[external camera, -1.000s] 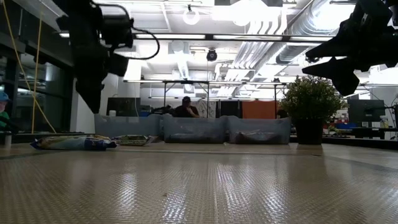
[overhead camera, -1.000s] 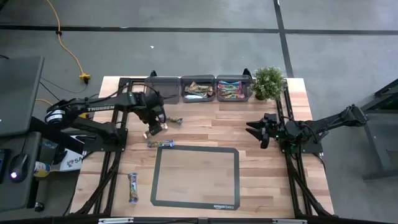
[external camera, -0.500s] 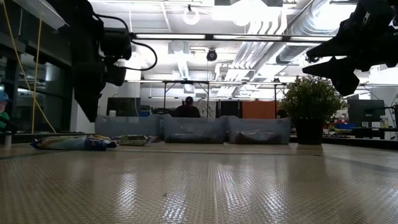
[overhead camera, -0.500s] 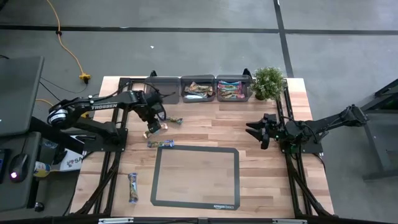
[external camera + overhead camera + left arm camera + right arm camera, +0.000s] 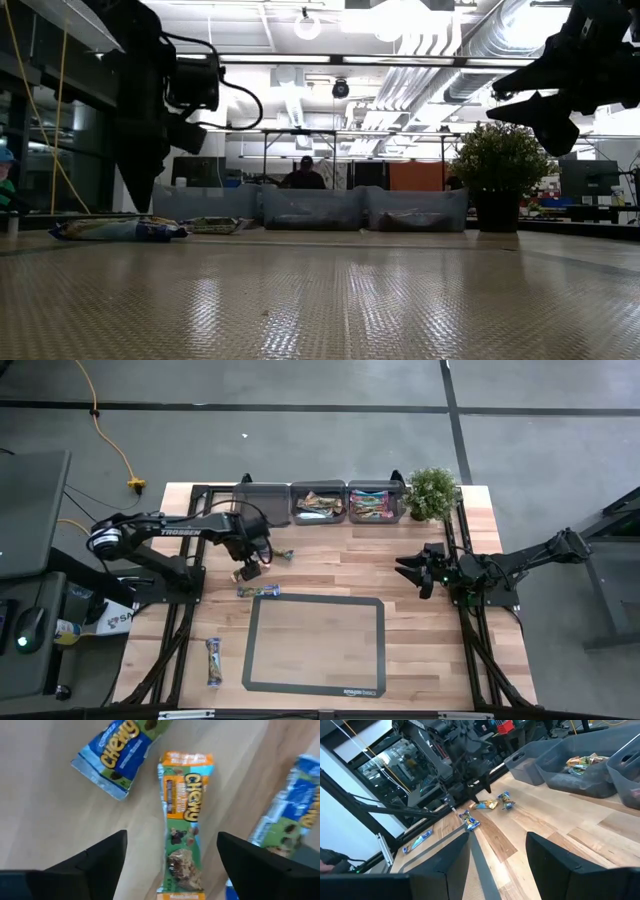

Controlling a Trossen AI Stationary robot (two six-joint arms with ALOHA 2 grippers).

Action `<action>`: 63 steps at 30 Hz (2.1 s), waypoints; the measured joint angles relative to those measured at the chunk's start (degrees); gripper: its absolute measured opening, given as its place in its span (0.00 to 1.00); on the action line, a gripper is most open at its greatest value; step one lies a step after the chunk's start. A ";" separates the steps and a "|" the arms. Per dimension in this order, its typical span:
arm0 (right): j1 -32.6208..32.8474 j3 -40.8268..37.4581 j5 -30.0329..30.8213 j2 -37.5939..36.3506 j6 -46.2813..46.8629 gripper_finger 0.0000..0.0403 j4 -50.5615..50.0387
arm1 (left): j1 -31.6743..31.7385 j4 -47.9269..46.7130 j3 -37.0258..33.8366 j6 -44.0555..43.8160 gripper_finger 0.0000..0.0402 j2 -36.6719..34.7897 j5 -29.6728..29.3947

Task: Pick and place Granola Bars by type
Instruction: Put the yellow granola bar into the middle black bin

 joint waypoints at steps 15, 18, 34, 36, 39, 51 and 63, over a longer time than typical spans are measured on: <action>0.00 0.00 0.23 -0.01 0.26 0.44 0.04 | -2.34 2.02 0.22 -2.12 0.78 9.74 -1.62; 0.00 0.00 0.25 -0.02 1.34 0.44 0.04 | -2.35 2.27 0.22 -2.13 0.78 11.07 -1.79; -0.02 0.00 0.53 0.00 1.25 0.44 -0.20 | -2.29 2.47 0.13 -3.24 0.62 11.79 -1.93; -0.02 0.00 0.53 0.00 1.22 0.44 -0.20 | -2.29 2.47 0.12 -3.41 0.59 11.81 -1.82; -0.02 0.00 0.53 0.00 1.18 0.44 -0.20 | -2.27 2.47 0.11 -3.87 0.55 11.84 -1.31; -0.02 0.00 0.50 -0.02 1.07 0.44 -0.23 | -3.87 2.60 0.07 -6.76 0.46 11.86 -1.08; -0.02 0.00 0.47 0.00 1.07 0.44 -0.66 | -4.20 1.33 0.09 -8.18 0.37 11.92 -0.79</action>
